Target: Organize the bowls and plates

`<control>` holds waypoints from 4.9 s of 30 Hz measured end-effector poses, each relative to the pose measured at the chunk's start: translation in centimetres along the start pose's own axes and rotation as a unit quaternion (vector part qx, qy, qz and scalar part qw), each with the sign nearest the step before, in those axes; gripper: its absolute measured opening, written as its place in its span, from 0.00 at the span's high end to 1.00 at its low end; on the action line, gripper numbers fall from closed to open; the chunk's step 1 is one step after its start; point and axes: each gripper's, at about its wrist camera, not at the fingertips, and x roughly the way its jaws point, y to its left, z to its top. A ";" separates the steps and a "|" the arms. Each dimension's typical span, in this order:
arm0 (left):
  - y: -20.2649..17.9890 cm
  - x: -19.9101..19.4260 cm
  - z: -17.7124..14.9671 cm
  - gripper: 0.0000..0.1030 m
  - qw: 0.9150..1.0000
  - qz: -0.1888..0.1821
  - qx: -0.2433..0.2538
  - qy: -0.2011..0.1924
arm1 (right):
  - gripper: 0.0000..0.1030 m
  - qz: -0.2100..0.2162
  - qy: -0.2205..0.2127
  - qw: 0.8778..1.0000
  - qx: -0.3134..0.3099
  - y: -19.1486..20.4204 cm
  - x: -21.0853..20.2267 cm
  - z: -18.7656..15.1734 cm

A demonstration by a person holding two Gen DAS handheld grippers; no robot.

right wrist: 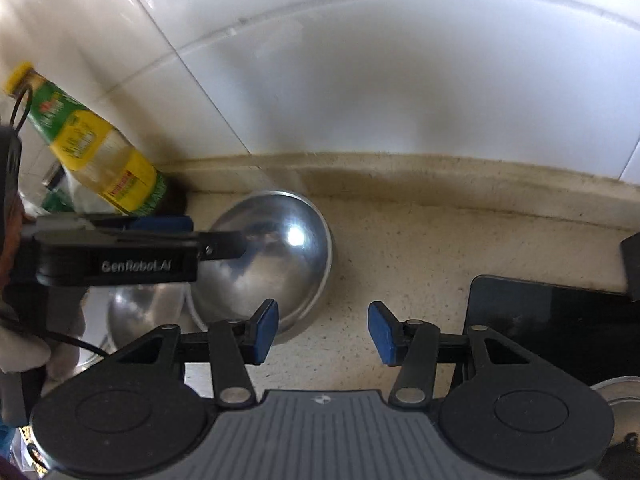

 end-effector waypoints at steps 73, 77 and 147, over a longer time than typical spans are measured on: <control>-1.6 -15.5 -9.0 0.32 0.996 -0.044 0.030 -0.075 | 0.63 0.008 -0.033 0.999 -0.029 4.0 -11.4 -7.1; 0.6 -15.2 -9.6 0.30 0.997 -0.035 -0.011 -0.071 | 0.63 0.020 -0.030 0.998 -0.048 5.6 -10.2 -5.7; 4.6 -5.1 -9.3 0.40 0.996 0.068 -0.048 -0.031 | 0.68 0.049 0.050 0.988 -0.137 12.0 2.6 0.7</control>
